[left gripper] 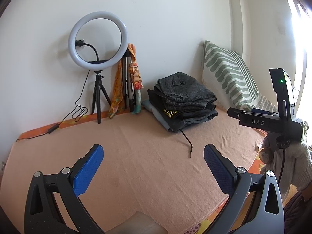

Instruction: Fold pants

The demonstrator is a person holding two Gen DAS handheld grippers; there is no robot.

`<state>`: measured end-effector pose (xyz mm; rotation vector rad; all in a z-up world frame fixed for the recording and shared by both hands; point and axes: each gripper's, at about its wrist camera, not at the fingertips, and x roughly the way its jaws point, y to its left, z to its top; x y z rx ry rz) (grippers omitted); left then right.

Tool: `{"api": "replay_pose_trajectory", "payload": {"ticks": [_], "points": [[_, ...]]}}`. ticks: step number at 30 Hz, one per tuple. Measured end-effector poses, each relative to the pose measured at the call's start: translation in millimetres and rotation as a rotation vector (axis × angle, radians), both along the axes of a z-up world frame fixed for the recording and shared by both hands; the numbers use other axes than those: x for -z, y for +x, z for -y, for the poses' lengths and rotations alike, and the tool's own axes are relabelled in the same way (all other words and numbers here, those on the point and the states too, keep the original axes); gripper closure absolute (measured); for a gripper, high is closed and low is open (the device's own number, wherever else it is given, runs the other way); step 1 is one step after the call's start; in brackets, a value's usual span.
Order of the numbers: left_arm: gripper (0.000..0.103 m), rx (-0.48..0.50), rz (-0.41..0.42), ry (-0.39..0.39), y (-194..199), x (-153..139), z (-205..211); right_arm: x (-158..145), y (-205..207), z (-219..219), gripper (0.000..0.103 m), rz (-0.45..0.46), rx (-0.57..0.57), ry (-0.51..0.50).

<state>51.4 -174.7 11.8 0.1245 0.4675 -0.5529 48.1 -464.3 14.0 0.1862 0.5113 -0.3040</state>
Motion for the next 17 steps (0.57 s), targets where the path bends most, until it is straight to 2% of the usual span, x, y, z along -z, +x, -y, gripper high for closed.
{"api": "replay_pose_trajectory", "payload": {"ticks": [17], "points": [[0.001, -0.019, 0.005, 0.005, -0.4, -0.4, -1.1, 0.6, 0.3, -5.3, 0.0, 0.002, 0.0, 0.009]]}}
